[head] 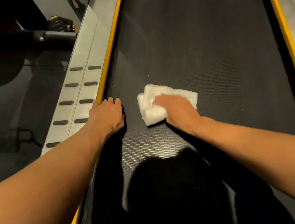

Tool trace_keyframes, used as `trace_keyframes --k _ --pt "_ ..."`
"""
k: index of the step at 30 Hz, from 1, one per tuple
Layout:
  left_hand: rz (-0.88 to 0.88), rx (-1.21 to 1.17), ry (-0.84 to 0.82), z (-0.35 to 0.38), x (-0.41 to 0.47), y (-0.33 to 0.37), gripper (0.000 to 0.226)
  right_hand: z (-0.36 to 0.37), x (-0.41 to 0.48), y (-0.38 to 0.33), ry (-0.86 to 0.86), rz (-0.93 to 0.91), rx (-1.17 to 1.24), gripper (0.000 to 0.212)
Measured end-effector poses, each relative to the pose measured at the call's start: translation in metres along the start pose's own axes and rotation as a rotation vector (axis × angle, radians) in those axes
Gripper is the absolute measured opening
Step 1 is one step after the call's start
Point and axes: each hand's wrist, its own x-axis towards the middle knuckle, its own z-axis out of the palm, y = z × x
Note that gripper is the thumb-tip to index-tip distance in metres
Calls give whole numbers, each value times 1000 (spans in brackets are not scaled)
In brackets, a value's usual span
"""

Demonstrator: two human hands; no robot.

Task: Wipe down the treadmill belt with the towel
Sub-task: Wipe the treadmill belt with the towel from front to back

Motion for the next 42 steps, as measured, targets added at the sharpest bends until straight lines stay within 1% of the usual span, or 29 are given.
trace_keyframes --k 1,2,3,4,6,8,10,12,13,15,16,17,19,21,23,24,26,28,29,30,31,32,33,34,35,36,37,39,42 --pt "6 12 13 0 1 -1 59 1 -11 -6 -89 -99 -57 39" --pt "2 15 14 0 1 -1 62 4 -21 -9 -162 -149 -56 45" --pt "-8 20 11 1 2 0 67 3 -26 -11 -208 -193 -18 50" --pt "-18 32 6 1 2 1 70 -1 -26 -8 -210 -213 26 54" --pt "-49 52 -6 1 2 8 72 -7 -11 6 -116 -165 26 53" --pt "-55 49 10 -4 1 14 64 -17 4 26 -16 -31 -44 48" --pt "38 27 36 -8 1 19 52 -24 5 41 67 87 -103 47" --pt "122 -65 37 -9 2 21 44 -24 -9 38 70 72 -127 49" --pt "135 -111 21 -9 2 22 43 -23 -22 31 5 10 -147 49" --pt "134 -129 -19 -8 2 23 46 -20 -48 10 -184 -110 -120 54" --pt "130 -112 -39 -7 2 24 50 -19 -59 2 -237 -155 -59 58" --pt "126 -95 -55 -6 2 25 54 -21 -63 -1 -256 -149 1 59" --pt "113 -80 -78 -7 2 27 61 -28 -52 5 -197 -92 6 52" --pt "112 -64 -89 -8 2 29 65 -39 -28 23 -72 -3 -113 45" --pt "108 -59 -104 -9 2 31 66 -49 -15 41 38 97 -109 47" --pt "106 -62 -109 -11 3 31 65 -51 -17 44 36 112 -137 48" --pt "114 -49 -111 -12 5 30 64 -42 -34 37 -85 64 -209 45" --pt "102 -26 -116 -12 7 30 65 -28 -61 18 -274 -76 -217 40" --pt "88 -18 -119 -12 6 31 66 -23 -74 8 -345 -181 -190 33" --pt "78 -10 -115 -12 5 34 66 -25 -80 4 -382 -286 -161 25" --pt "74 -4 -101 -13 3 36 65 -29 -83 2 -308 -388 -124 20" --pt "77 -1 -79 -13 1 39 65 -32 -74 10 -222 -344 -101 19" --pt "89 -1 -57 -14 -2 41 65 -40 -62 22 -111 -268 -136 18" --pt "112 -4 -42 -14 -4 43 66 -47 -49 35 -37 -153 -147 23" --pt "138 -5 -33 -14 -5 45 68 -53 -36 49 33 4 -132 33" --pt "156 -5 -31 -15 -5 46 69 -57 -26 62 82 80 -144 43" --pt "162 -5 -36 -16 -4 47 69 -58 -23 72 68 103 -132 49" --pt "159 5 -47 -20 -1 48 69 -53 -31 67 27 71 -132 50" --pt "153 40 -72 -23 2 52 67 -31 -59 53 -144 -77 -208 48"
